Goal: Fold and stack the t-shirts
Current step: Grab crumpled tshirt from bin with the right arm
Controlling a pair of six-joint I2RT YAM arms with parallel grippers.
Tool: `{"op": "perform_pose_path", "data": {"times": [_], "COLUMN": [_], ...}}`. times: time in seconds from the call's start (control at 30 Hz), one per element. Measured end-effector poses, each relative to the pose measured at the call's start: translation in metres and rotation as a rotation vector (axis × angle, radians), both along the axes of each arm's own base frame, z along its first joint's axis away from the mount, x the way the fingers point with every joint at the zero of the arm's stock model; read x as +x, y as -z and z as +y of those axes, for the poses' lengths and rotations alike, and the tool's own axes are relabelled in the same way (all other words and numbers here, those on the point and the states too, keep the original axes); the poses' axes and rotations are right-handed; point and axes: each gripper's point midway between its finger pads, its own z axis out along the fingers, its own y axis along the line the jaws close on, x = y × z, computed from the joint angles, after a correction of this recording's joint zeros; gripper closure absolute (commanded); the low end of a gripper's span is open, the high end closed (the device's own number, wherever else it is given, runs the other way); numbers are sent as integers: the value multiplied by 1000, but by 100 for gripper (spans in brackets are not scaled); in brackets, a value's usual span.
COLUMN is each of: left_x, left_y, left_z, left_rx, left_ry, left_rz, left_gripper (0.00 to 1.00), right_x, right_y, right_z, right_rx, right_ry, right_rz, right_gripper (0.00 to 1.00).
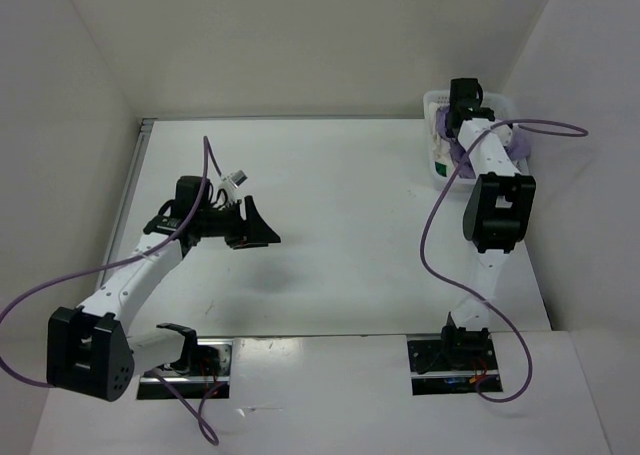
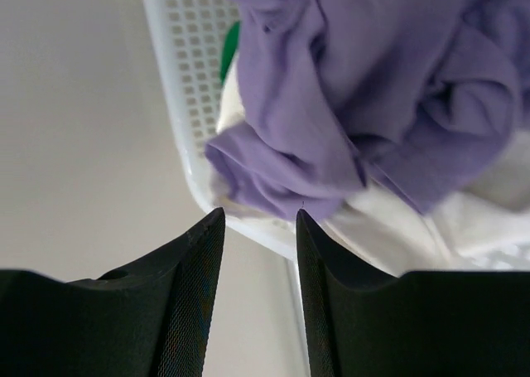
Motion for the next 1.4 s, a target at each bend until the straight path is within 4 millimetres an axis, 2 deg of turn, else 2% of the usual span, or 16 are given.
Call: {"op": "perform_pose_path", "data": {"times": [0.13,0.33,0.4,0.43,0.53,0.57,0.8,0.9,1.0,1.1,1.13,1.17,1.2,1.23,1.27,1.4], "left_x": [1,2,2,2,3,3,4,7,15,24,28,30,32,33,35,41], "left_y": [3,6,8,8,11,12,14,10,-2,-17,-22,-25,-28,-31,-33,-46], "left_z": [0,0,0,0,0,0,-1,-1,-1,-2,-2,-2,-2,-2,-1,2], "left_rx": [2,5,6,7,9,9,8,5,-8,-26,-34,-41,-45,-51,-52,-61], "left_ry": [0,-2,-1,-1,-1,-1,-2,-5,-19,-36,-44,-51,-59,-69,-80,-152], "left_rz": [12,25,30,34,43,47,56,49,27,-5,-19,-23,-29,-30,-35,-57], "left_gripper": [34,34,34,34,34,34,34,34,34,34,36,36,37,39,39,39], "right_x": [11,8,3,1,-2,-2,18,19,14,5,-2,-6,-17,-22,-31,-70], "right_y": [4,43,56,62,71,69,31,15,-20,-79,-115,-136,-177,-196,-223,-361], "right_z": [-12,-12,-11,-10,-9,-9,-10,-9,-5,5,12,15,29,36,49,137], "right_rx": [3,34,44,47,52,47,-22,-63,-108,-167,-201,-220,-255,-270,-291,-405], "right_ry": [22,31,34,33,27,20,-55,-98,-164,-246,-293,-314,-380,-408,-458,-737], "right_rz": [10,104,121,133,151,152,96,83,29,-67,-127,-167,-245,-281,-328,-639], "right_gripper": [55,55,64,78,92,100,100,100,100,100,100,100,100,100,100,100]}}
